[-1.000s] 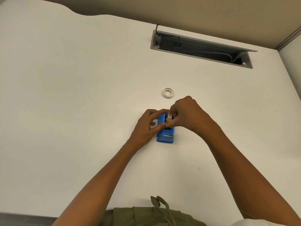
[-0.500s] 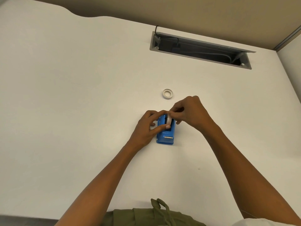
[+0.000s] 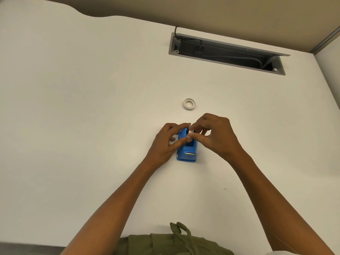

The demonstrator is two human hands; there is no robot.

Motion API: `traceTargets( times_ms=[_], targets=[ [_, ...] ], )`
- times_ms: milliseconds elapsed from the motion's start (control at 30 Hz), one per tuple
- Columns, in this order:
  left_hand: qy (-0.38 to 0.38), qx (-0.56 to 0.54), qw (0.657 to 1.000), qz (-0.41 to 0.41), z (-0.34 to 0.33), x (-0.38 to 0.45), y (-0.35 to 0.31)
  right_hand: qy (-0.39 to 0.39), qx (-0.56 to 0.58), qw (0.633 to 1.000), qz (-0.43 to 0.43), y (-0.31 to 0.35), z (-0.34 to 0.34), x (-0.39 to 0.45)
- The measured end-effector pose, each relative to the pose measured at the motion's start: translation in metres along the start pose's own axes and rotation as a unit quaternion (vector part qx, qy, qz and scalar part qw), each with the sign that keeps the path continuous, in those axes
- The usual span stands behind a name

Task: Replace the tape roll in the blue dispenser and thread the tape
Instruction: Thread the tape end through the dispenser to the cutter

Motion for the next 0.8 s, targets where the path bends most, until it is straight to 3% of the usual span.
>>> traceTargets(
  times_ms=[267,800],
  targets=[
    [0.01,0.009,1.0,0.003,0.0,-0.001,0.0,0.038,-0.064,0.997,0.002,0.006,0.003,0.008],
    [0.002,0.021,1.0,-0.002,0.0,-0.002,0.0,-0.001,-0.098,0.994,0.05,0.014,0.0,-0.001]
  ],
)
Point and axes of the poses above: each hand's wrist, its own x-axis towards the middle knuckle, its own z-axis out of the back of the hand, y = z × x, the point moved 3 cm from there along x, towards the middle knuckle, and after that the axes turned 15 degrees about -x, right-handed, at the moved point
